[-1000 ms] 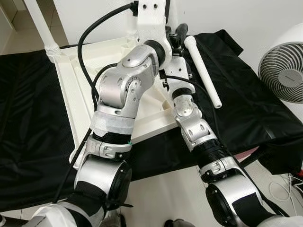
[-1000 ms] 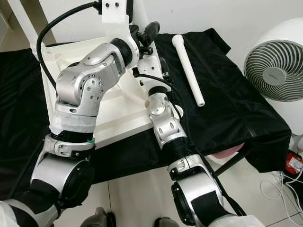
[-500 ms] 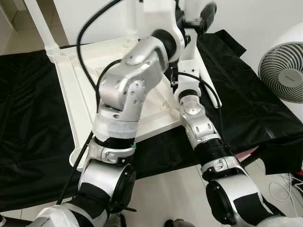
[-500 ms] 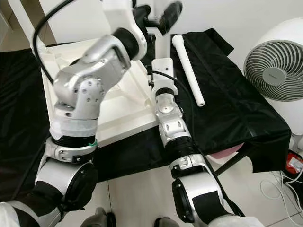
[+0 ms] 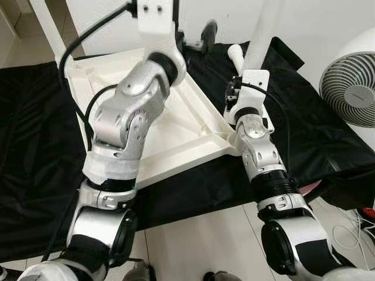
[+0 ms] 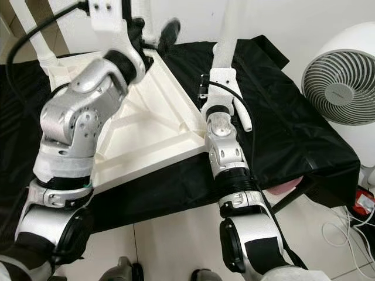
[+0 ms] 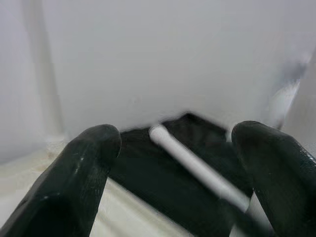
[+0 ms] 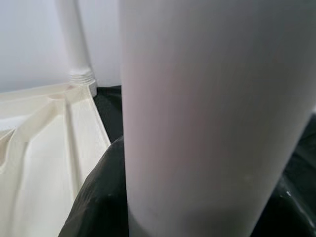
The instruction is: Building children table
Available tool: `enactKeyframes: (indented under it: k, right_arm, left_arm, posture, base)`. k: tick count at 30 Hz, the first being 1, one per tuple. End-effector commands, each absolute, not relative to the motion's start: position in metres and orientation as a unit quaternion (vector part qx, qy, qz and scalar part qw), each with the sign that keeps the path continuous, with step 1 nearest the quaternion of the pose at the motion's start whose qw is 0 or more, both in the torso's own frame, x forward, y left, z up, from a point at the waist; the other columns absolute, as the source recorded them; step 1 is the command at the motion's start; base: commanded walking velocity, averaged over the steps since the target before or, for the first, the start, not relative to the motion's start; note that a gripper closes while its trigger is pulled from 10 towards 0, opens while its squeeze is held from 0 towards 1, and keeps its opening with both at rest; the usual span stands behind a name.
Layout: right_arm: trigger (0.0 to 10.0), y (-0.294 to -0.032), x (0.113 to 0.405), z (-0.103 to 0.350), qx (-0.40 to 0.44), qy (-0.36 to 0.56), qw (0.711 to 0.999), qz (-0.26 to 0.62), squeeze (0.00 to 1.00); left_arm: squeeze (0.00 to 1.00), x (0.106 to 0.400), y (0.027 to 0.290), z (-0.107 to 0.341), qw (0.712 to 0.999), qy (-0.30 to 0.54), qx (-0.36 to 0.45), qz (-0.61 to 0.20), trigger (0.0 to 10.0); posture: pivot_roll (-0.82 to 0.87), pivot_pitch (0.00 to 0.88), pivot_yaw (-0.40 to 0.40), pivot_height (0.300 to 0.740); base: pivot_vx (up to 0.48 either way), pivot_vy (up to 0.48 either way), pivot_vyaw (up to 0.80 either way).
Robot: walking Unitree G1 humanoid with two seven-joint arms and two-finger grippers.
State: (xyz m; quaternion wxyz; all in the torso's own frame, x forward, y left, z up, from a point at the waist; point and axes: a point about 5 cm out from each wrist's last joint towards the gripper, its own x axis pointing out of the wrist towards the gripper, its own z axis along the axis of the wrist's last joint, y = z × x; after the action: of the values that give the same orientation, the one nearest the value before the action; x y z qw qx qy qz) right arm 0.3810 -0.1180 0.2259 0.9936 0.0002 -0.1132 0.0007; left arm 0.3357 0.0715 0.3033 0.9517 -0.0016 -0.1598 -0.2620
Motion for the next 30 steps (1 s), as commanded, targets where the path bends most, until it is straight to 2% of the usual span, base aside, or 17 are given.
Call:
enactKeyframes:
  k: [1,4,9,17,30]
  right_arm:
    - [10.0,-0.129,0.379,0.223,0.013,-0.112,0.994,0.011,0.00]
    - [10.0,-0.133,0.377,0.223,0.010,-0.118,0.993,0.027,0.00]
    - [10.0,-0.137,0.372,0.219,-0.015,-0.125,0.990,0.061,0.00]
    - [10.0,-0.139,0.367,0.218,-0.027,-0.132,0.987,0.087,0.00]
    - [10.0,-0.141,0.358,0.221,-0.051,-0.171,0.976,0.122,0.00]
  left_arm:
    - [0.00,0.342,0.076,0.271,0.956,-0.120,0.033,-0.267,10.0]
    - [0.00,0.339,0.075,0.261,0.953,-0.116,0.050,-0.275,10.0]
    - [0.00,0.317,0.055,0.242,0.920,-0.113,0.097,-0.363,10.0]
    - [0.00,0.296,0.034,0.228,0.888,-0.108,0.090,-0.438,10.0]
    - [0.00,0.280,0.013,0.202,0.869,-0.087,0.109,-0.474,10.0]
  posture:
    - [-0.05,0.077,0.025,0.740]
    - [-0.05,0.077,0.025,0.740]
    - [-0.05,0.075,0.021,0.740]
    - [-0.05,0.075,0.023,0.740]
    - [-0.05,0.094,0.022,0.740]
  base:
    - [0.000,0.000,0.00]
    - [0.000,0.000,0.00]
    - [0.000,0.000,0.00]
    - [0.000,0.000,0.00]
    - [0.000,0.000,0.00]
